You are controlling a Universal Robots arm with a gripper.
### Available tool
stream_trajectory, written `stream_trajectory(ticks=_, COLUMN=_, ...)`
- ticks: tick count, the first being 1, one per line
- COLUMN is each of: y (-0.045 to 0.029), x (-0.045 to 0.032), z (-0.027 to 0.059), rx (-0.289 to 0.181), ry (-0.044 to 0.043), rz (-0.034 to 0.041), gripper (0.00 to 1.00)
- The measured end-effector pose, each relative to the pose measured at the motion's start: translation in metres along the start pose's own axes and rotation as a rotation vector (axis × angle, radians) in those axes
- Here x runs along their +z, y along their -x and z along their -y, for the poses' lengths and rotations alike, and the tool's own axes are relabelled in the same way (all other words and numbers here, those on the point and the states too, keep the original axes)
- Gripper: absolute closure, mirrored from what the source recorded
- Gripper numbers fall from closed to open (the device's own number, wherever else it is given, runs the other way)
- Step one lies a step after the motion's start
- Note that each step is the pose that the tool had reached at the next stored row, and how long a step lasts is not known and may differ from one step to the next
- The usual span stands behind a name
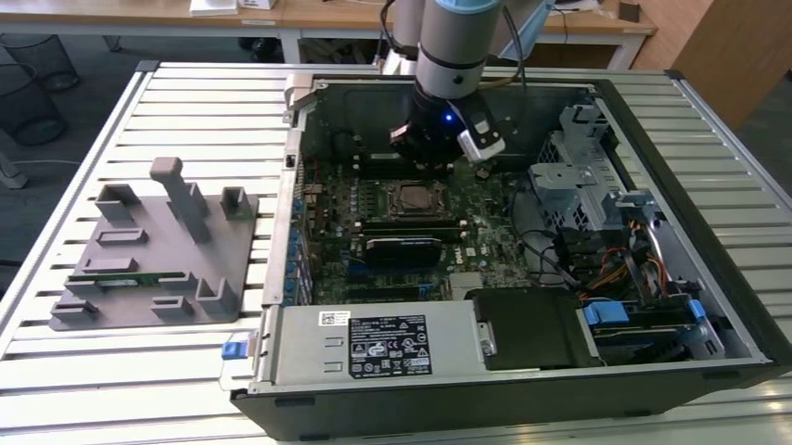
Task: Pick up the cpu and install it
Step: 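Install the first cpu locking lever, then install the second cpu locking lever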
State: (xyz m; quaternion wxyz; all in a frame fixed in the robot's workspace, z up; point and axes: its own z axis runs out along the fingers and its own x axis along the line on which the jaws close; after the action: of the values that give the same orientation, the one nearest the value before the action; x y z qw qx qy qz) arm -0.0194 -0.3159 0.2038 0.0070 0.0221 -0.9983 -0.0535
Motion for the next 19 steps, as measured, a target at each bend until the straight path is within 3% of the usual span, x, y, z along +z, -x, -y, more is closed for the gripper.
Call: stream_trajectory(ticks=19, y=-0.0007, x=-0.0017, z=0.0161, rx=0.0, ry=0.0007, rz=0.0001, gripper=0.89)
